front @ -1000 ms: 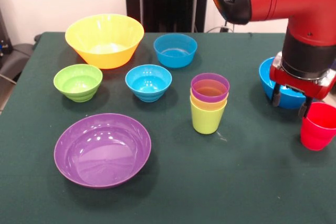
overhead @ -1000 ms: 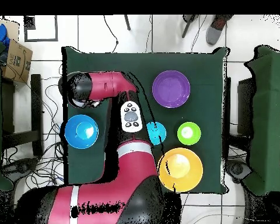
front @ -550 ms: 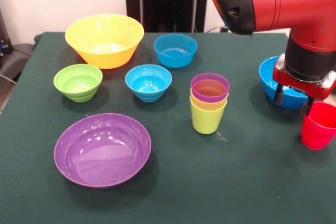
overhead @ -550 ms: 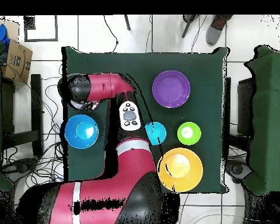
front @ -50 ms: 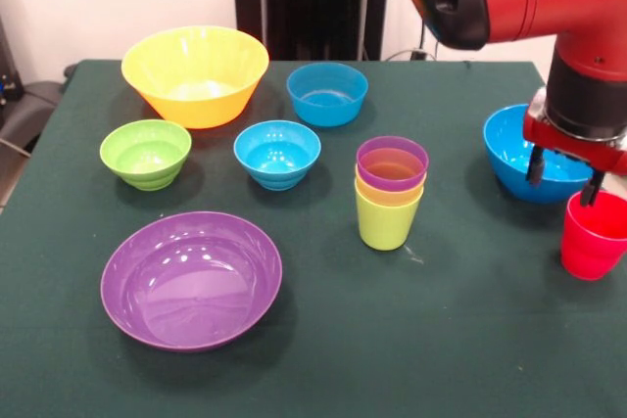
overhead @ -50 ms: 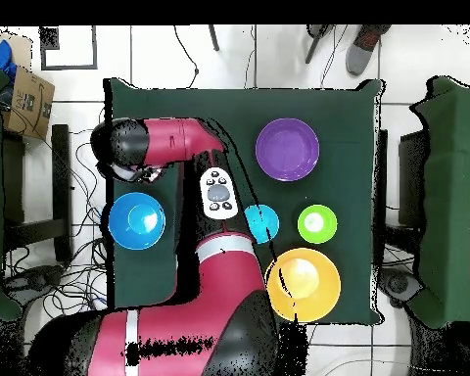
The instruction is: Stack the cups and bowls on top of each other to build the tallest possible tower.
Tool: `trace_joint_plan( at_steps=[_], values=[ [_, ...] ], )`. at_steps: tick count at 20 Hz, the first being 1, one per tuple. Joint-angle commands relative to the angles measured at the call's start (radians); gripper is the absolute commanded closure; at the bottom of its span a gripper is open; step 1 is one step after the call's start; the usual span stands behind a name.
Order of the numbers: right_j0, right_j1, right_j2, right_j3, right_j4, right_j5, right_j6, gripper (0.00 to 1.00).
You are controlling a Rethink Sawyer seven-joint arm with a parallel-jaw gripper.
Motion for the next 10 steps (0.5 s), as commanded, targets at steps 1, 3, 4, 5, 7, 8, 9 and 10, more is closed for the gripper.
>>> trace_joint_plan(
  at_steps=[1,3,4,5,7,8,9,10],
  values=[
    [-0.014,-0.037,0.097,0.031,-0.038,0.1,-0.208,0.0],
    [-0.017,-0.046,0.101,0.034,-0.037,0.11,-0.21,0.0],
    [-0.018,-0.053,0.102,0.036,-0.034,0.116,-0.208,0.0],
    [-0.018,-0.059,0.104,0.038,-0.032,0.122,-0.206,0.0],
    [-0.018,-0.069,0.108,0.041,-0.027,0.132,-0.202,0.0],
    [-0.018,-0.074,0.111,0.042,-0.024,0.136,-0.2,0.0],
    [-0.018,-0.077,0.113,0.042,-0.022,0.14,-0.198,0.0],
    [-0.018,-0.08,0.115,0.044,-0.02,0.142,-0.194,0.0]
  ],
)
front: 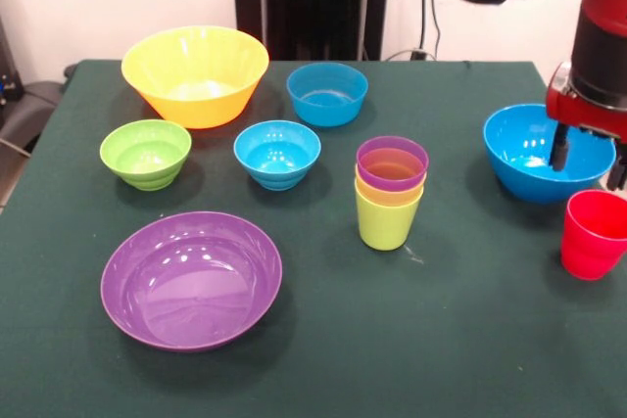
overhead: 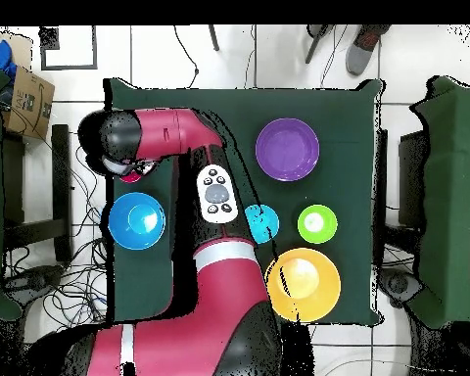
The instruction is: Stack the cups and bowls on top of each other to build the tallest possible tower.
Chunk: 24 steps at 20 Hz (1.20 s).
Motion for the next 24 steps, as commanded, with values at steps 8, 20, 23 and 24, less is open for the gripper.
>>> trace_joint_plan(
  at_steps=[8,20,23,24],
  values=[
    [-0.013,0.006,0.094,0.021,-0.044,0.104,-0.182,0.0],
    [-0.012,0.062,0.068,-0.018,-0.091,0.092,-0.186,0.0],
    [-0.008,0.085,0.056,-0.029,-0.107,0.073,-0.181,0.0],
    [-0.008,0.092,0.054,-0.036,-0.11,0.07,-0.182,0.0]
  ],
)
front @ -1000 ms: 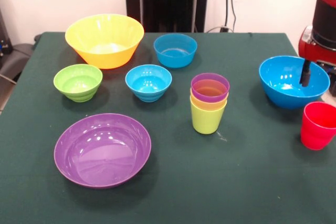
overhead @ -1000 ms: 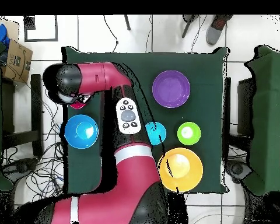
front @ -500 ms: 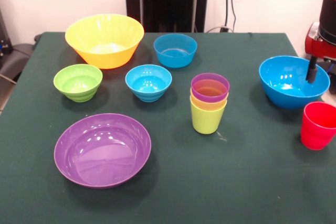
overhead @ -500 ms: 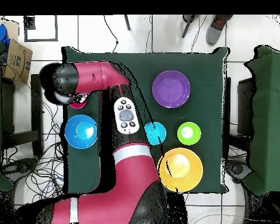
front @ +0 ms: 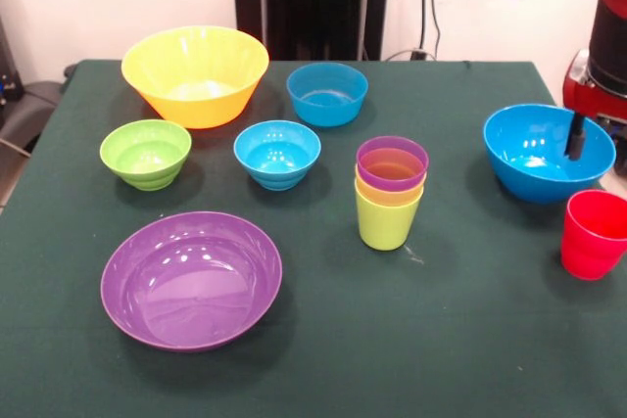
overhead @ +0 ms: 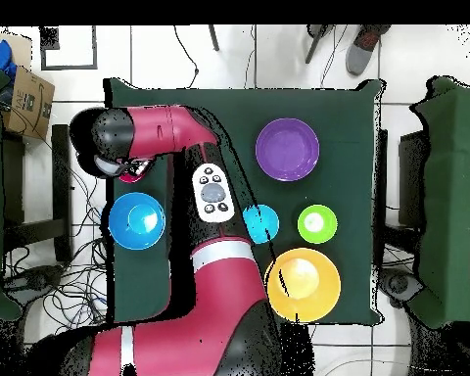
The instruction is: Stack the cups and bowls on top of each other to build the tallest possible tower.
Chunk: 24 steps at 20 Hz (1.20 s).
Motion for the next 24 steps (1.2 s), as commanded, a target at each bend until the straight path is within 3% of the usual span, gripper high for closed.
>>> trace_joint_plan(
  at_steps=[1,24],
  values=[
    [-0.005,0.098,0.024,-0.038,-0.111,0.035,-0.182,0.0],
    [0.022,0.139,-0.018,-0.054,-0.14,-0.035,-0.115,0.0]
  ],
)
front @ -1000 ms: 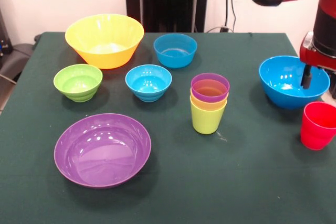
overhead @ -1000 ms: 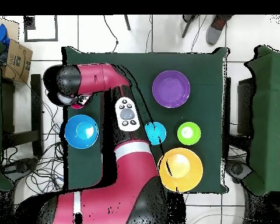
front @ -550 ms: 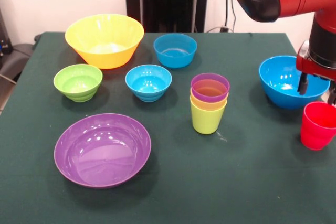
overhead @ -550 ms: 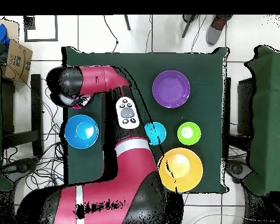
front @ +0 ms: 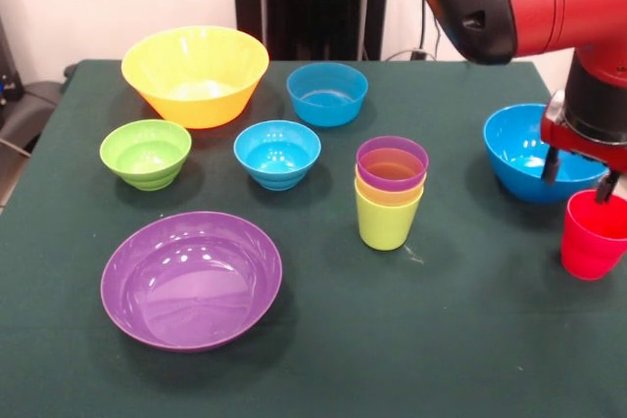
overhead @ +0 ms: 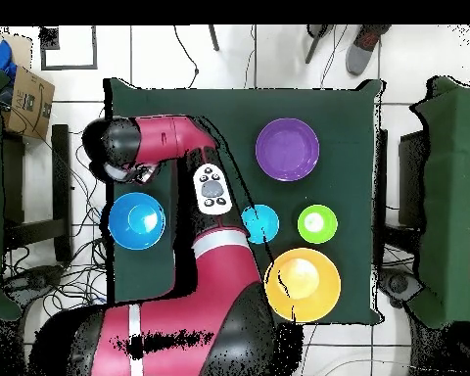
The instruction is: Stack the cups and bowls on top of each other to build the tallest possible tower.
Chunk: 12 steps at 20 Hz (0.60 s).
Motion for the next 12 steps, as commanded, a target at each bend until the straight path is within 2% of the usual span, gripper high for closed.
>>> trace_joint_plan(
  at_steps=[1,12],
  values=[
    [0.013,0.05,-0.012,-0.027,-0.112,-0.04,-0.112,0.0],
    [0.001,0.088,-0.007,-0.058,-0.16,-0.052,-0.107,0.0]
  ],
)
